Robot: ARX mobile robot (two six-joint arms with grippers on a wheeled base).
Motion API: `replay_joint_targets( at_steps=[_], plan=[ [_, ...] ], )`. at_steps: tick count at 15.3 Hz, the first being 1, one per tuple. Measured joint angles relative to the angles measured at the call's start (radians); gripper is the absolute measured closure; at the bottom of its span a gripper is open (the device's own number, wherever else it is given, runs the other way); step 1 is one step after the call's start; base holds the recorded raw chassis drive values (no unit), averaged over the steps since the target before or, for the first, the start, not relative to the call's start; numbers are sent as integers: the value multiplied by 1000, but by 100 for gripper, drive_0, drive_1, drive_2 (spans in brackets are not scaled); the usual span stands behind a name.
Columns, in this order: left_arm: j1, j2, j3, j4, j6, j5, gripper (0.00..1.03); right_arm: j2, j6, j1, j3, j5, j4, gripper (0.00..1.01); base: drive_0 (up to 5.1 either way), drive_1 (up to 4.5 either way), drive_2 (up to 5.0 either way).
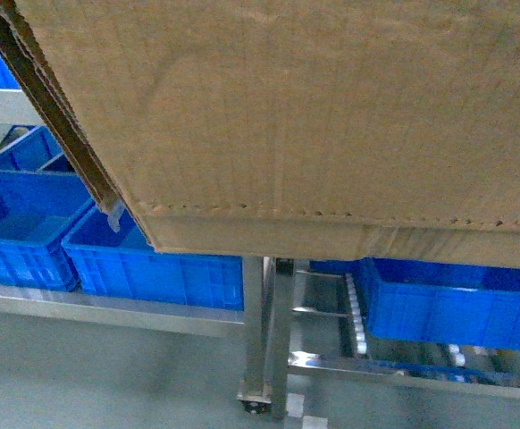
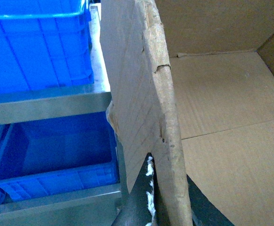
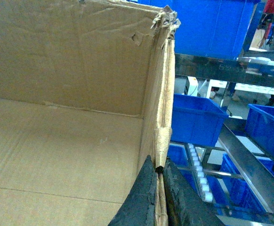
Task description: Sort boxes to right shelf from conveyor
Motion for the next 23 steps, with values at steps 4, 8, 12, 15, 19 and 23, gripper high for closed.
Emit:
replay_joint_targets(
  at_steps=[4,8,12,15,19,23],
  plan=[
    [0,0,0,0,2,0,100,0,0,0,0,0,0,99,0,0,0],
    [0,0,0,-4,2,0,100,0,-1,0,-1,0,-5,99,0,0,0],
    [6,2,0,-3,2,5,100,1,-2,1,-2,-5,1,99,350,-204,-156],
    [3,2,0,-2,2,3,100,1,-2,0,-2,-3,0,99,455,-328,-202],
    [3,2,0,-3,2,3,100,0,-2,0,-2,-2,-2,99,468,-217,-217],
    [3,2,0,-1,2,2,100,0,-2,0,-2,-2,0,99,461,-225,-225]
  ],
)
